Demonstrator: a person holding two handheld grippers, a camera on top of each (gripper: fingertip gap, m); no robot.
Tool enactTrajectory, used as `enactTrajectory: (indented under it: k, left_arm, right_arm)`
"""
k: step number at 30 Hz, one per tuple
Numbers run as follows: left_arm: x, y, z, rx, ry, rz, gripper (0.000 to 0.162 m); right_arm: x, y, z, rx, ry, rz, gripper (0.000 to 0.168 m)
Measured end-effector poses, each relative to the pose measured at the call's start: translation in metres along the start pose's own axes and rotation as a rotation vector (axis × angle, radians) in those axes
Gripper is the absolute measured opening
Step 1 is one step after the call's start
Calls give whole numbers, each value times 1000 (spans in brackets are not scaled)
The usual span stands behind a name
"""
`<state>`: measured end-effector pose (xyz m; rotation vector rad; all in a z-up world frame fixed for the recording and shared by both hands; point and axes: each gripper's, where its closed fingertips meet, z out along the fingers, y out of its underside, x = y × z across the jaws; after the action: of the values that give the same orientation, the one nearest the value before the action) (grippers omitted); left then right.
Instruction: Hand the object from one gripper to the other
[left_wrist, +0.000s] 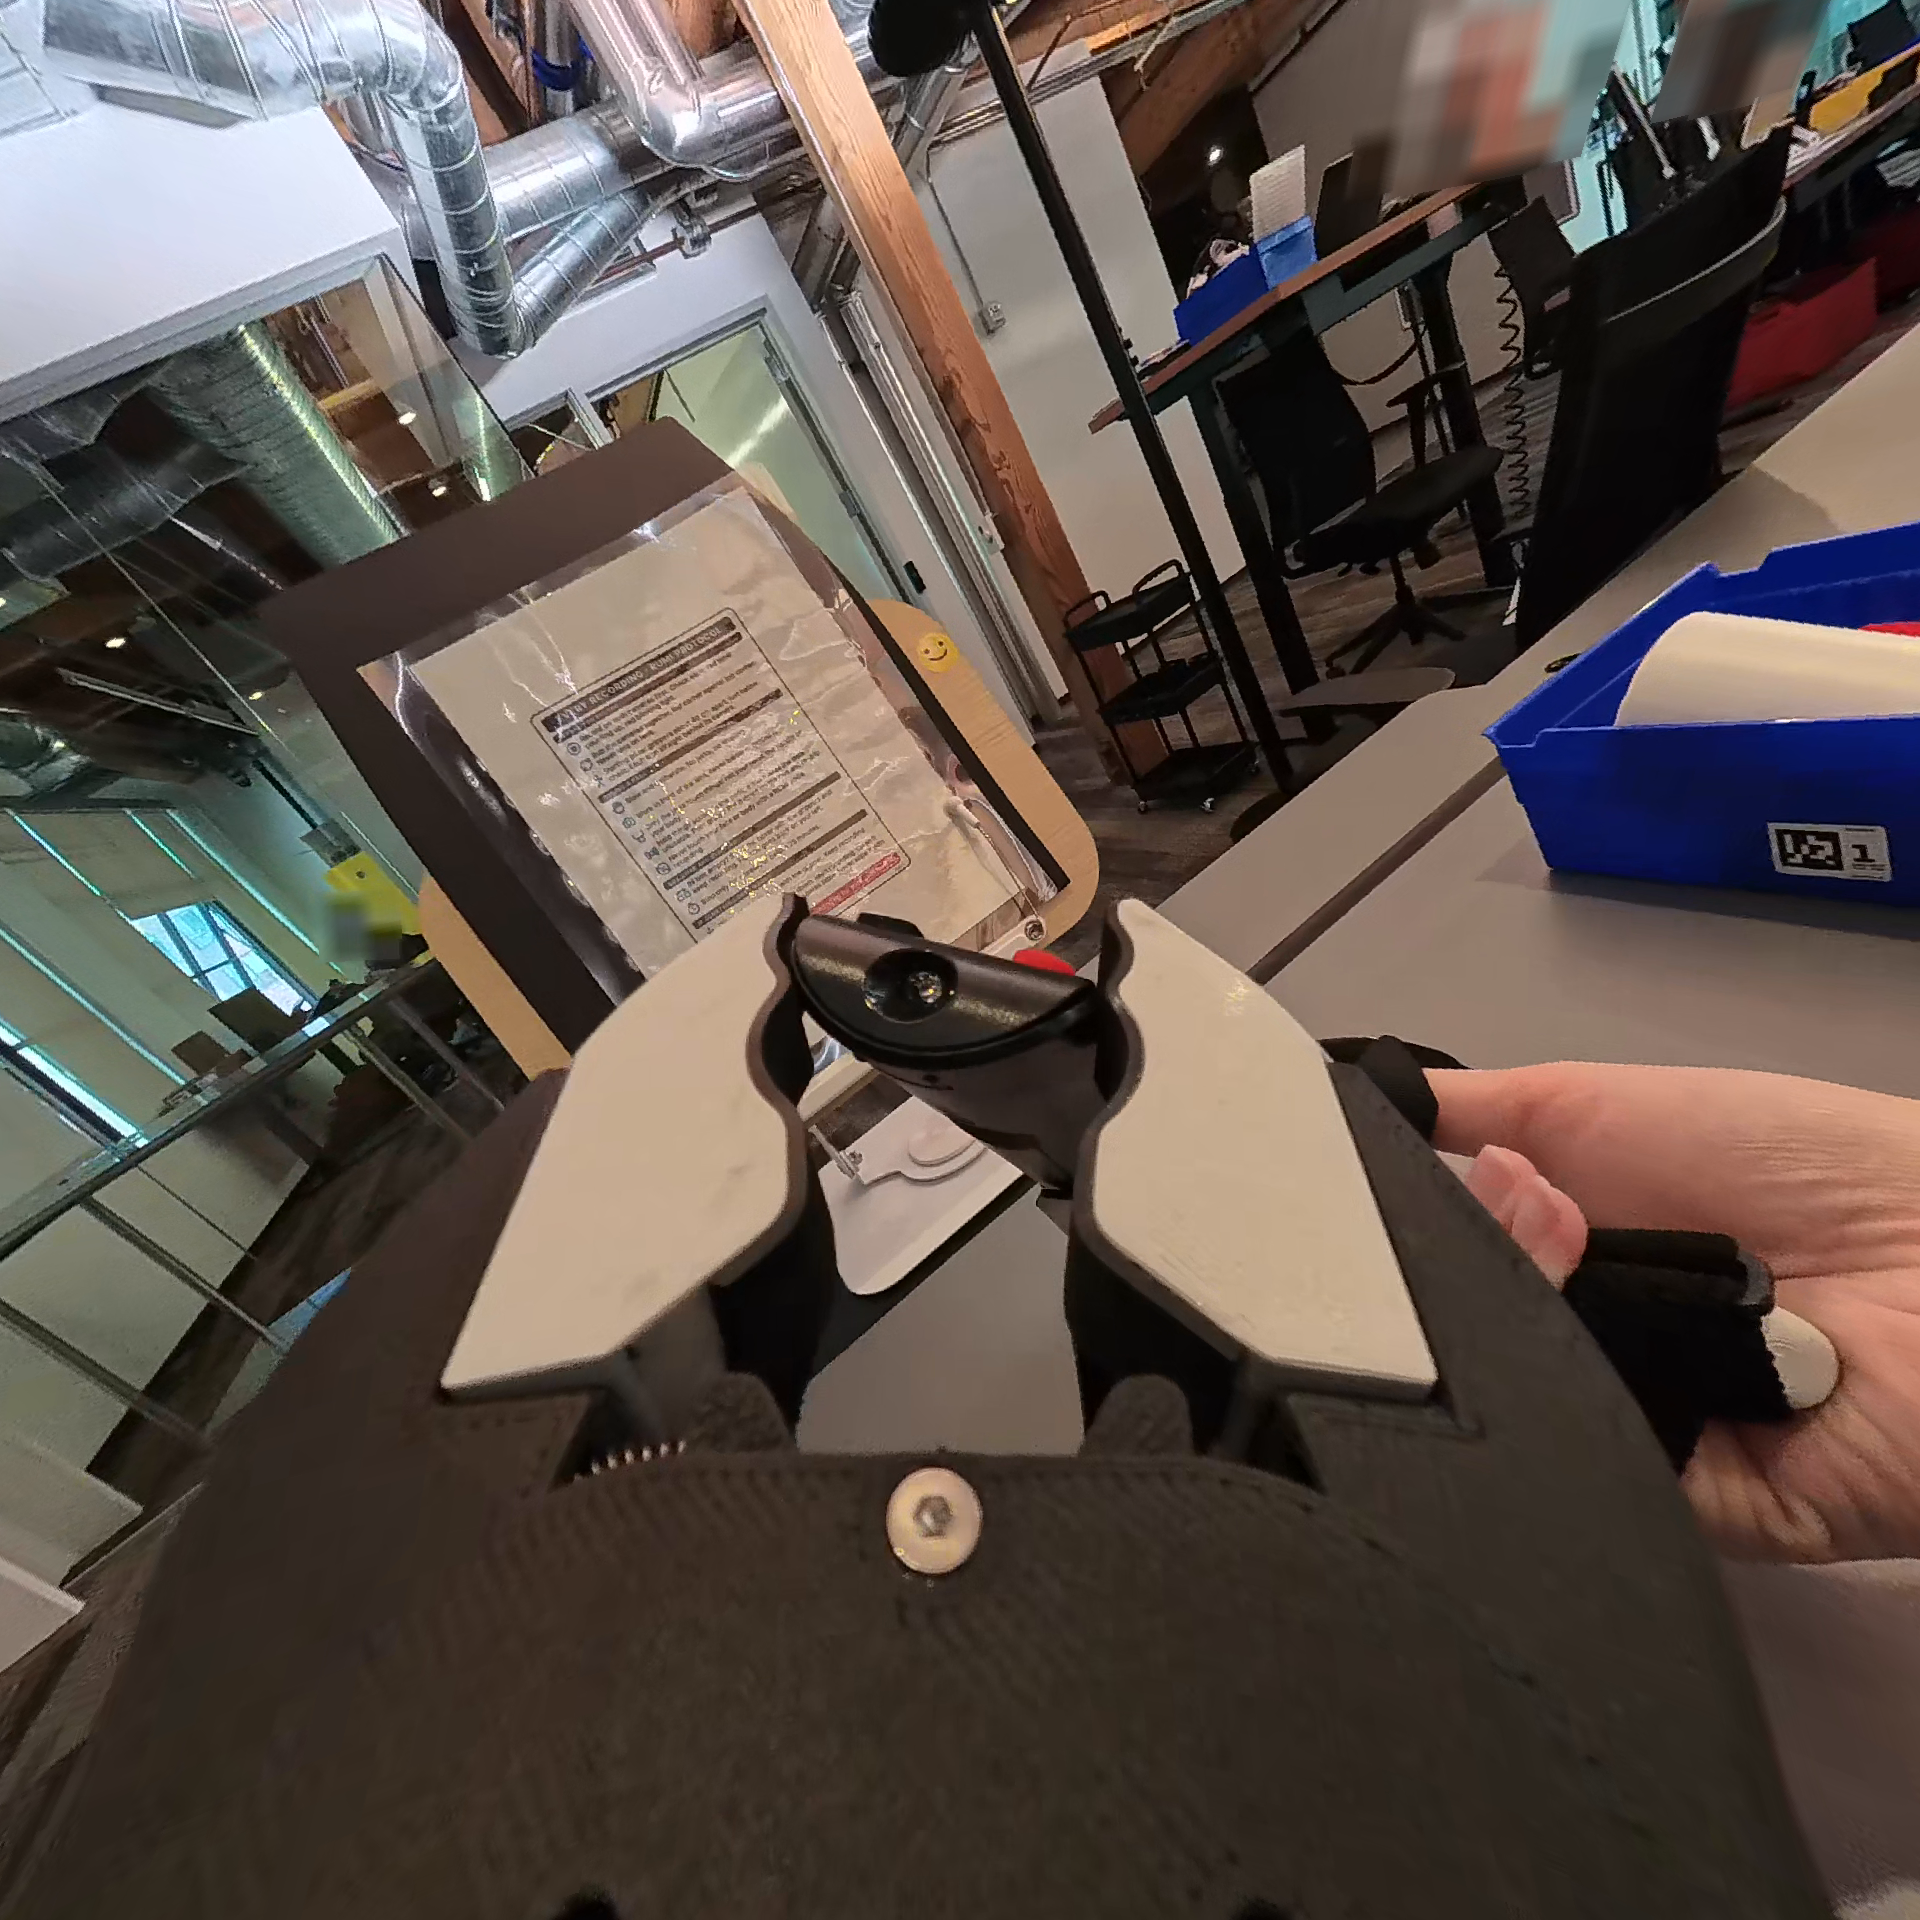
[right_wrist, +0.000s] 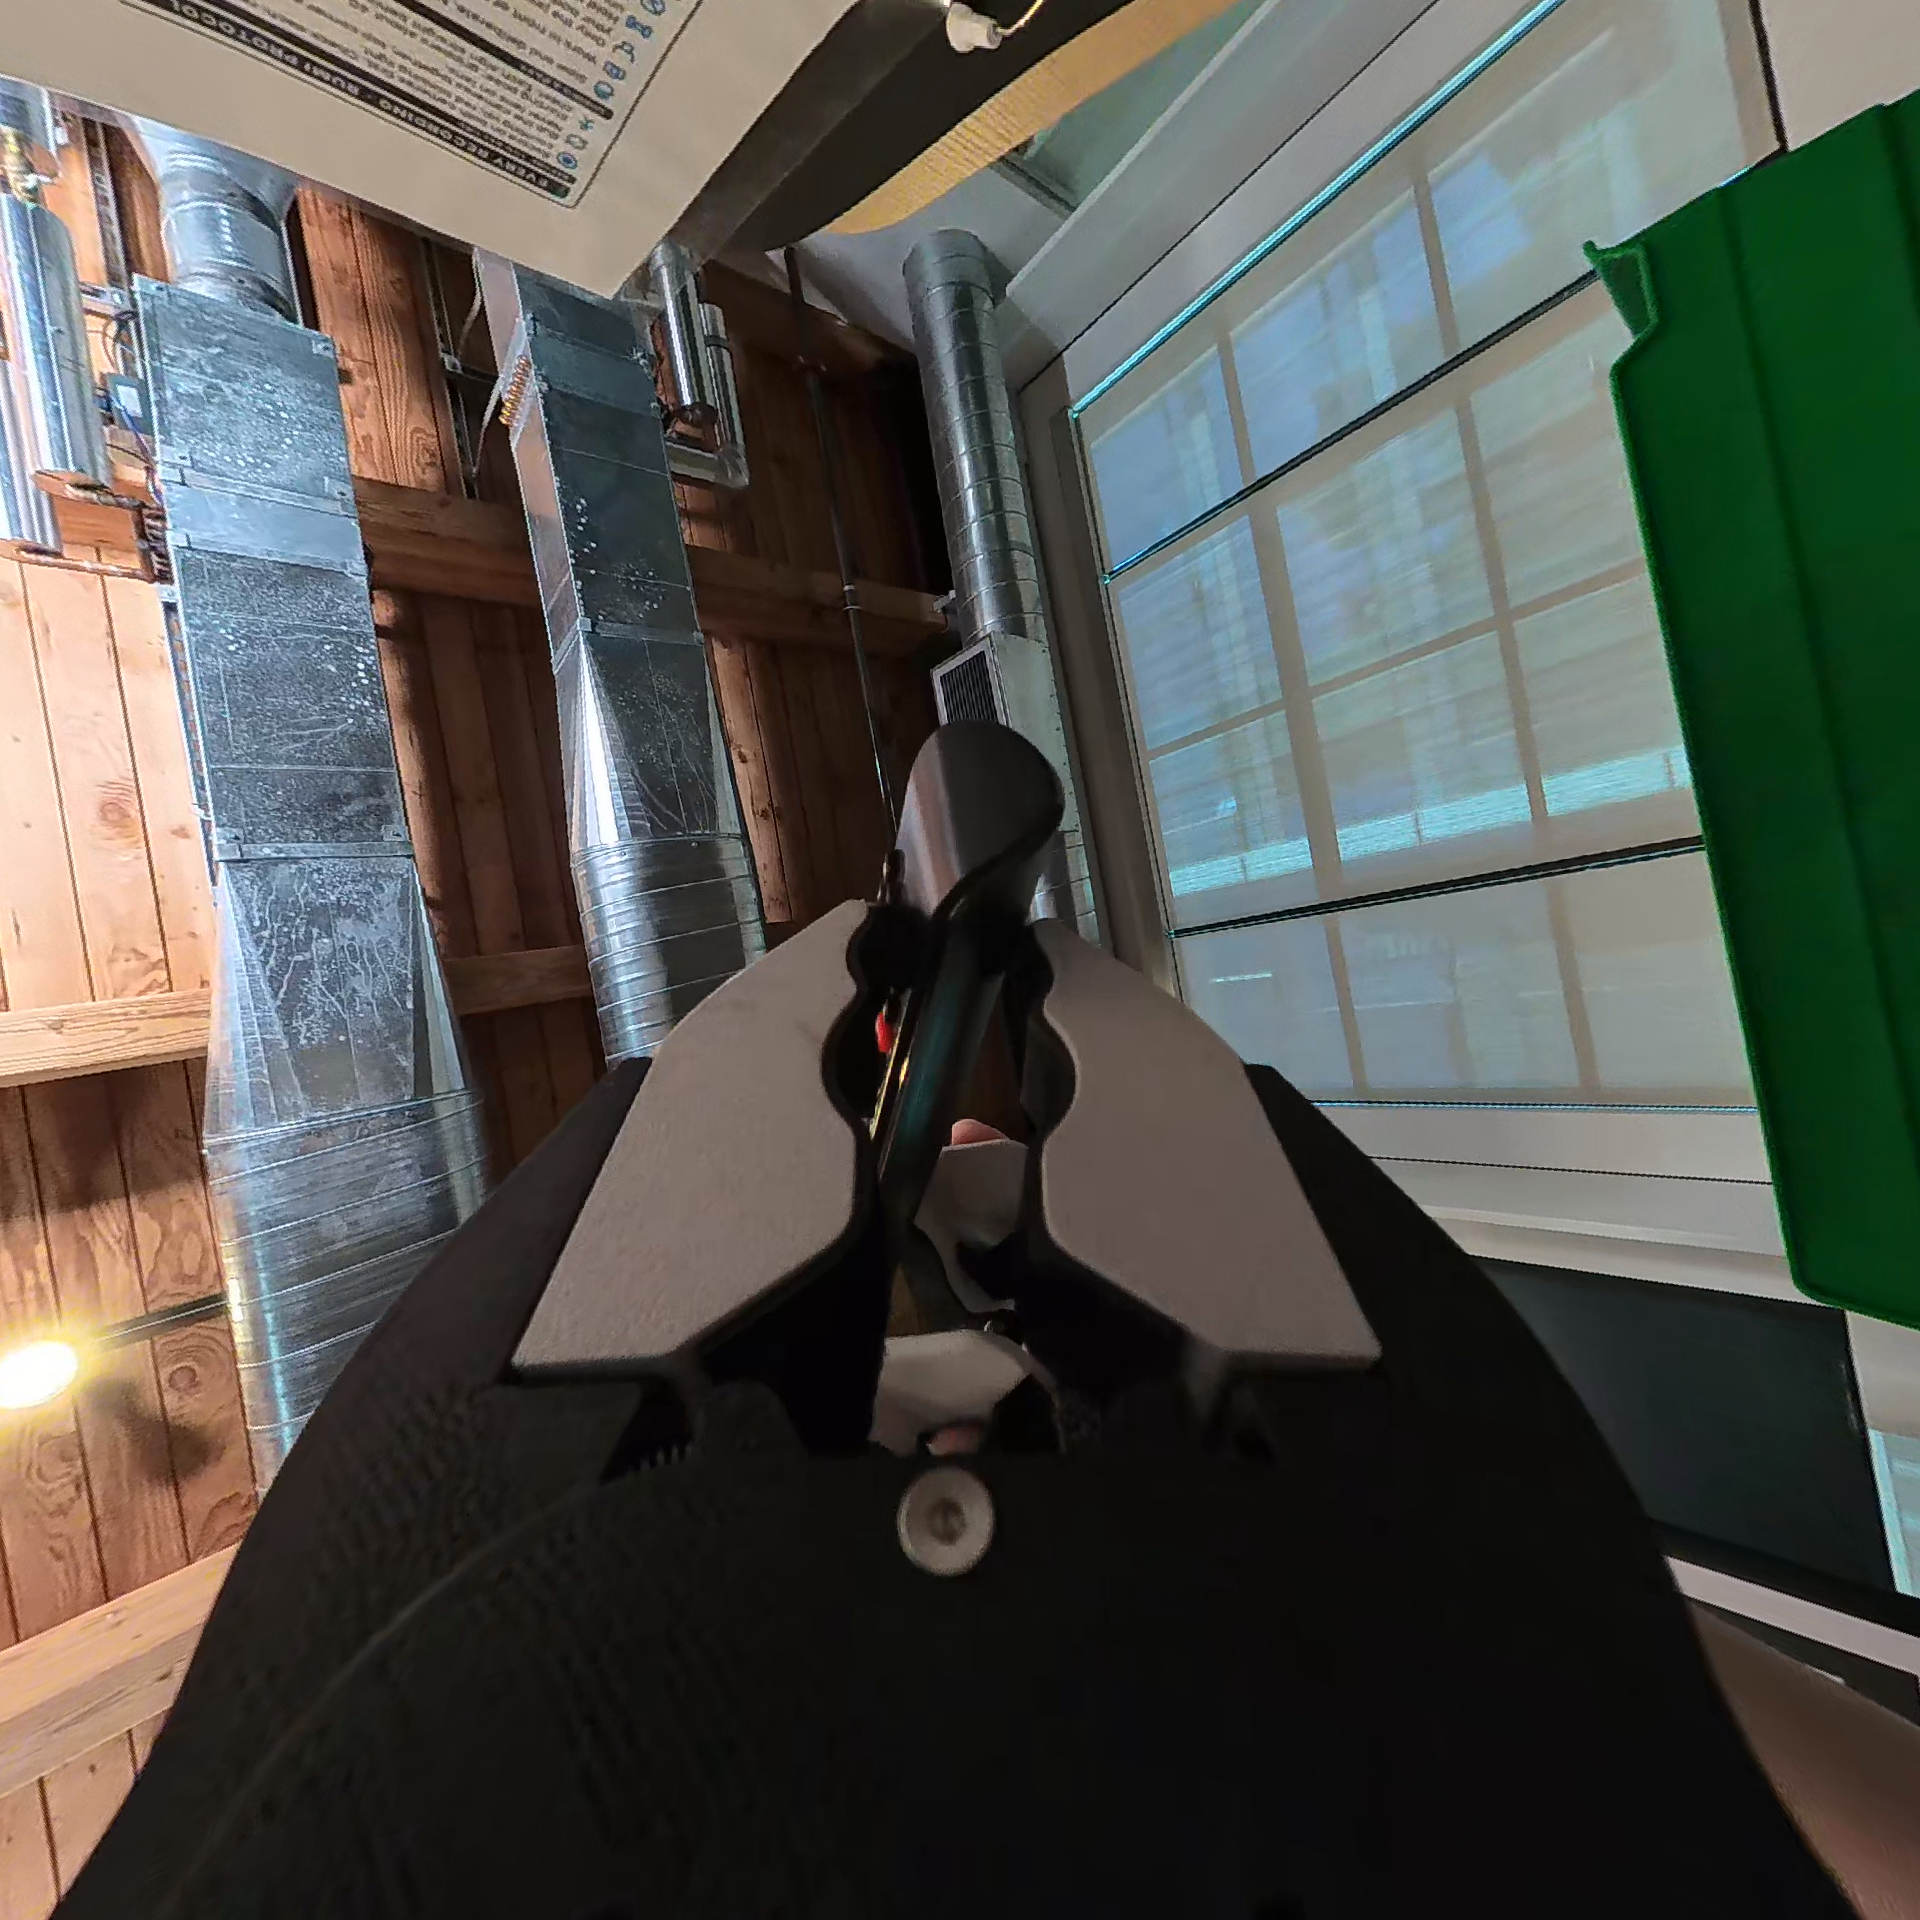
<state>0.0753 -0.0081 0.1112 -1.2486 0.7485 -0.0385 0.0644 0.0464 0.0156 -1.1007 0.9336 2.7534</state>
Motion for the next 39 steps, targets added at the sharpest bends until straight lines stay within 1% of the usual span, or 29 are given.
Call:
enactTrajectory:
  k: [11, 16, 20, 25, 29, 33, 36, 39]
  left_arm:
    - [-7, -4, -2, 45, 4, -77, 51]
    - [-5, 4, 2, 12, 41, -119, 53]
    - [-2, 5, 3, 6, 53, -107, 53]
    - [-5, -2, 1, 42, 59, -139, 51]
    - [-19, -13, -7, 98, 56, -220, 50]
    - [-33, -24, -18, 151, 93, -328, 49]
    - [-45, -31, -27, 196, 117, -410, 49]
    - [-54, -36, -34, 229, 133, -456, 49]
  right_arm:
    - [-4, 7, 1, -2, -21, 2, 23]
    - [-6, 19, 5, -43, -24, -2, 23]
    - [-8, 17, 4, -38, -28, -6, 23]
    - [-9, 23, 8, -95, -31, -15, 23]
    - [-12, 38, 14, -203, -38, -93, 24]
    - [-15, 52, 19, -312, -29, -242, 27]
    - [-19, 57, 21, -337, -33, -338, 30]
    - [-24, 51, 21, -304, -41, -383, 32]
